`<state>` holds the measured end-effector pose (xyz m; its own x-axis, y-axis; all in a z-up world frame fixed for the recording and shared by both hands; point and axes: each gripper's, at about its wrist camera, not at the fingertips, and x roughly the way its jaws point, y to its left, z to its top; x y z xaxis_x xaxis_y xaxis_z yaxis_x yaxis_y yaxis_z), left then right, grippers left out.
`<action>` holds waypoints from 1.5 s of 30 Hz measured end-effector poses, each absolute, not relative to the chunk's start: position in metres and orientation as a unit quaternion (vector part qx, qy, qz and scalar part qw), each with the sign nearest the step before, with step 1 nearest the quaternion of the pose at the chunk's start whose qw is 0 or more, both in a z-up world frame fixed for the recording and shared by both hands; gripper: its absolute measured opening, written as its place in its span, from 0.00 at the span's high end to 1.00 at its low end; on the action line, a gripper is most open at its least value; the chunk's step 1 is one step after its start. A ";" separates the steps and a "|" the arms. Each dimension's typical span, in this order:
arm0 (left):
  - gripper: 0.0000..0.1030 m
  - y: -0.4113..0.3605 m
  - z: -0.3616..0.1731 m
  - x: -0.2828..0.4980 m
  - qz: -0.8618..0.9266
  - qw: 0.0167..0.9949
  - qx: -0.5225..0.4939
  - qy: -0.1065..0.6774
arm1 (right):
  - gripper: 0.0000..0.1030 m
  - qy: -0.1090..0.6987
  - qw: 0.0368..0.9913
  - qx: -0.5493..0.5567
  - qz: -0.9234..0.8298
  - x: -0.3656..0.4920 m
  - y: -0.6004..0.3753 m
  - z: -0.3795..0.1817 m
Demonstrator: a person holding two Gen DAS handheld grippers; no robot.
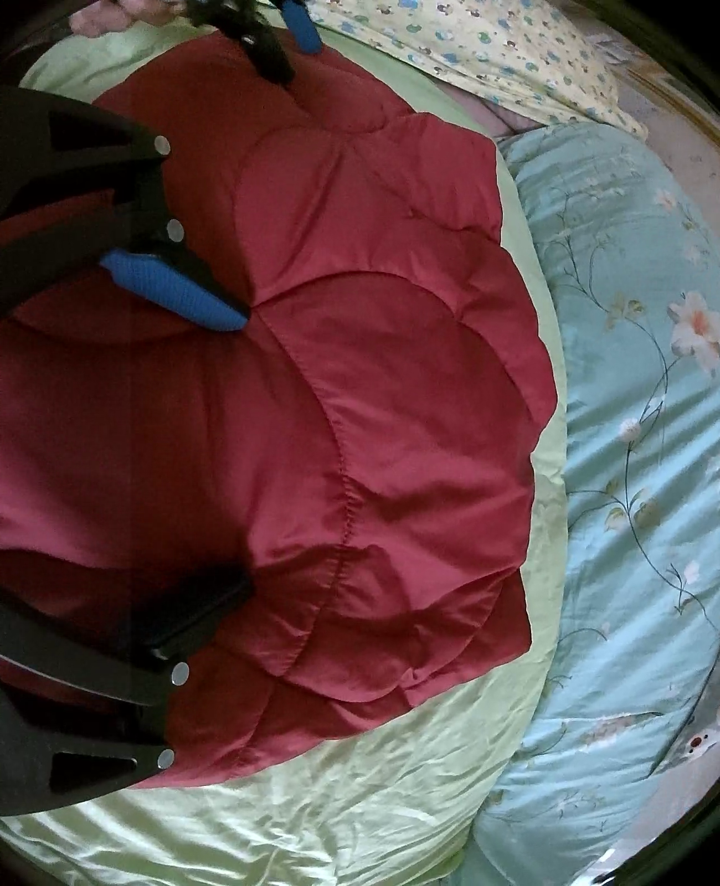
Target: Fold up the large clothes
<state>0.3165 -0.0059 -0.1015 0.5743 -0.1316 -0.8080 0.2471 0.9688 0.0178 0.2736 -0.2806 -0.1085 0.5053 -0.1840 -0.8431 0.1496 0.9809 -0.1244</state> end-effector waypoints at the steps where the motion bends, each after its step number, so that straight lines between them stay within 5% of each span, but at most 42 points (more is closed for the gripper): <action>1: 0.02 -0.007 -0.109 0.319 -0.104 0.882 0.069 0.454 | 0.13 0.487 0.868 -0.017 -0.097 0.274 -0.281 -0.109; 18: 0.01 -0.003 -0.116 0.333 -0.096 0.880 0.065 0.460 | 0.14 0.475 0.875 0.019 -0.095 0.252 -0.273 -0.084; 29: 0.01 0.010 -0.091 0.265 -0.096 0.887 0.064 0.447 | 0.12 0.466 0.882 0.035 -0.062 0.186 -0.247 -0.057; 45: 0.01 0.029 -0.101 0.182 -0.081 0.870 0.085 0.479 | 0.12 0.532 0.845 0.032 -0.027 0.122 -0.205 -0.089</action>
<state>0.1816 0.0289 -0.1009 0.5277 -0.0582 -0.8475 0.2220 0.9724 0.0714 0.1221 -0.2054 -0.0894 0.4316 -0.0111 -0.9020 0.0787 0.9966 0.0254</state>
